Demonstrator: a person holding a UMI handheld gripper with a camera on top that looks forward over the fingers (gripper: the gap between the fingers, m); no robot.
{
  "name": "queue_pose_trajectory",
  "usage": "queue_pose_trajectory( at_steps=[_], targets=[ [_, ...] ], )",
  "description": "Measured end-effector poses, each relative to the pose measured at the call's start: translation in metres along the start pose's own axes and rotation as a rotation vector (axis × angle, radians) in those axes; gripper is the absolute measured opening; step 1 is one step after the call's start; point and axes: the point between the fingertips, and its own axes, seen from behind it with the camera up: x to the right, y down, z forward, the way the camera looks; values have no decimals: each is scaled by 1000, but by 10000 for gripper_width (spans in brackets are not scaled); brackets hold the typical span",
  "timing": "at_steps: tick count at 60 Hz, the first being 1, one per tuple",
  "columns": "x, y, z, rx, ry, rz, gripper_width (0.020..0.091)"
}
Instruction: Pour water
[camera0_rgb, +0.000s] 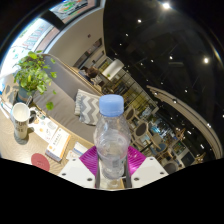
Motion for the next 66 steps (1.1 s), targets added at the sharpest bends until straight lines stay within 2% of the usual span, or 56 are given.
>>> queue_pose_trajectory(
  at_steps=[9,16,24,38,53,59,66],
  targets=[
    [-47,-72,12,49,69,-312,352],
    [-93,-107,20,95,104,-615,351],
    [-134,-113,31,100,130,-896,350],
    [-182,-84,46,59,98,-1229,347],
    [-176,-86,39,33,62,-1124,349],
    [-161,-90,28,-5,10,-859,353],
    [-138,-104,10,-14,-48,-480,357]
  ],
)
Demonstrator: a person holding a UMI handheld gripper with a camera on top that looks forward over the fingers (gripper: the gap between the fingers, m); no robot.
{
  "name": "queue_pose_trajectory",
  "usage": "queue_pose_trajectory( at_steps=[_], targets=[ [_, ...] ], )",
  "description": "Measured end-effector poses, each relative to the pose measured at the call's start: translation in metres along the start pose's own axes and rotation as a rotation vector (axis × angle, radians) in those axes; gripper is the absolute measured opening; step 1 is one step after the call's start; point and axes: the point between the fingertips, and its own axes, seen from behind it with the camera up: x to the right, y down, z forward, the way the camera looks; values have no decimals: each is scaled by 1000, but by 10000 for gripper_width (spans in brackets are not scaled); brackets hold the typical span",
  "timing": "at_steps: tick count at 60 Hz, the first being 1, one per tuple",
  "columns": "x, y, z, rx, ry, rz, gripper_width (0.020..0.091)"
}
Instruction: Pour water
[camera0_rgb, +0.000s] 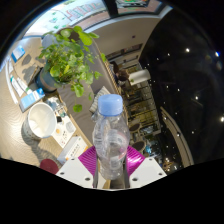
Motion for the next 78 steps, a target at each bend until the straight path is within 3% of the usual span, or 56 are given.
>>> queue_pose_trajectory(
  at_steps=[9,26,50,57,66,71,78],
  targets=[
    [10,13,-14,26,-148,504,356],
    [-60,51,0,51,-402,1024,355],
    [-155,87,12,27,-514,1132,357],
    [-155,88,7,65,-489,1123,377],
    [-156,87,5,65,-465,1090,499],
    [-158,92,5,5,-456,1064,561],
    [-150,93,-12,-51,-457,1048,861]
  ],
)
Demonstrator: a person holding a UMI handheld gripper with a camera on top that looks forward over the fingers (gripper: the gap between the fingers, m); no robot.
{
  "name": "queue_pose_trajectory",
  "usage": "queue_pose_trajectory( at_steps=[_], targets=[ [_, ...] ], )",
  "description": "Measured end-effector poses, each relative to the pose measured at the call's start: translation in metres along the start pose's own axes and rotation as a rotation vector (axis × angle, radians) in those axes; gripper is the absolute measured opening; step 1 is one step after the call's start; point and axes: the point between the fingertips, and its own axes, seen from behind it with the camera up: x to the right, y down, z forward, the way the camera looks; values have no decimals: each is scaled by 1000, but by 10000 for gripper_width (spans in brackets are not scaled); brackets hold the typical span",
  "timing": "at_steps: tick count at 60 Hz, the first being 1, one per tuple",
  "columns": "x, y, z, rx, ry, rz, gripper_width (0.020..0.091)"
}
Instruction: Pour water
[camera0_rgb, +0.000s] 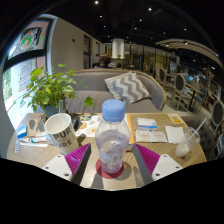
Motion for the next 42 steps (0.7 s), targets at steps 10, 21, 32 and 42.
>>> queue_pose_trajectory(
  at_steps=[10,21,32,42],
  targets=[
    [-14,-18,-64,-33,39,6,854],
    [-41,-26,-153,-82,89,30,853],
    [-69,-27,-212,-83,101,49,855],
    [-78,-26,-230,-80,119,30,855]
  ],
)
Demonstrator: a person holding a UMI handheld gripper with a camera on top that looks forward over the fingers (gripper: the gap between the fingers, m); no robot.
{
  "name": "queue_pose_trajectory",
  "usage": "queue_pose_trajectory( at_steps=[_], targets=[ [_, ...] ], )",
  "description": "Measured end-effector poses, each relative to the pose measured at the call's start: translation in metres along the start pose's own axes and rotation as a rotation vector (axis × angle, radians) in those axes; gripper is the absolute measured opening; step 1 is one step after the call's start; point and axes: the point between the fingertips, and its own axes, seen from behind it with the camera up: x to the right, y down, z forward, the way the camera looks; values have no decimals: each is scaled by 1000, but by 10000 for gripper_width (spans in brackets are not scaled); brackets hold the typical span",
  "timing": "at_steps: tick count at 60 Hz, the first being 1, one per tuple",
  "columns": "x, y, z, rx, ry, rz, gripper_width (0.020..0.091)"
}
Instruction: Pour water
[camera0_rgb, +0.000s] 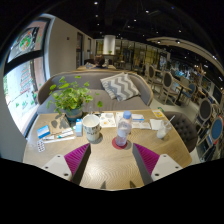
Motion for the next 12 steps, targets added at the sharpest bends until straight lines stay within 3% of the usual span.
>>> queue_pose_trajectory(
  at_steps=[12],
  targets=[
    [-15,-1,-7,-9,-25,25,856]
  ],
)
